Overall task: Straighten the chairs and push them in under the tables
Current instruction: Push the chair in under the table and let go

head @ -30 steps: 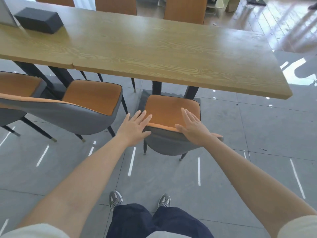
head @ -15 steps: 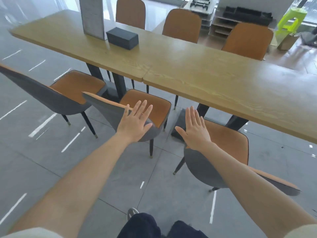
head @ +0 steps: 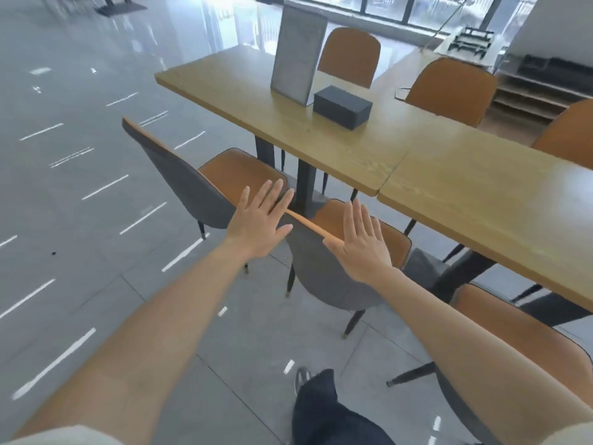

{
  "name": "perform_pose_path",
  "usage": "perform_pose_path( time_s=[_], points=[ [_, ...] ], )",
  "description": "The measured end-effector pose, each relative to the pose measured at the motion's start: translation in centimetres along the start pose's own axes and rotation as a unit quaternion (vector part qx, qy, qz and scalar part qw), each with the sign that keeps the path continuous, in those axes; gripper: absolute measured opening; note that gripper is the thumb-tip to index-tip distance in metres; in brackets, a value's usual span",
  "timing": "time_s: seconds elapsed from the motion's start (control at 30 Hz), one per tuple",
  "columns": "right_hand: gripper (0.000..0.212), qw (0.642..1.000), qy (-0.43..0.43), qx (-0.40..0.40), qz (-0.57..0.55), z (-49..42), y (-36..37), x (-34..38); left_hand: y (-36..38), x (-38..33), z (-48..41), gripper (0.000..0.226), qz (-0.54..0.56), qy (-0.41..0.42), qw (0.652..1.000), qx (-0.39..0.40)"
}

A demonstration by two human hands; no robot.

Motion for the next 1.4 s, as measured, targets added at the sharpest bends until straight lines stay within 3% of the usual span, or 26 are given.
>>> perform_pose_path(
  time_s=[0.33, 0.7, 1.0, 1.4],
  points=[
    [0.081, 0.998, -0.060, -0.026, -0.003, -13.9, 0.1, 18.0, 1.0, 20.6, -3.2, 0.068, -0.015, -0.040, 0.999, -0.011],
    [0.083, 0.999, -0.053, -0.007, 0.007, -25.1, -1.5, 33.4, 2.6, 41.0, -7.3, 0.068, -0.025, -0.027, 0.999, 0.029],
    [0.085, 0.999, 0.040, 0.011, -0.006, -30.6, 1.8, 41.8, 7.9, 51.9, -11.2, 0.069, 0.007, 0.088, 0.994, 0.069],
    [0.093, 0.977, 0.159, 0.142, -0.021, -31.3, 8.7, 50.9, 14.7, 60.9, -10.7, 0.086, 0.078, 0.257, 0.949, 0.165]
  ],
)
Point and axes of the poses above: each hand's wrist, its own z-axis away from the middle knuckle, its own y-axis out of the palm, x = y × z, the point moved 8 cm from there along -z, towards the middle knuckle, and after that the axes turned 15 degrees about y, right-handed, at the moved point
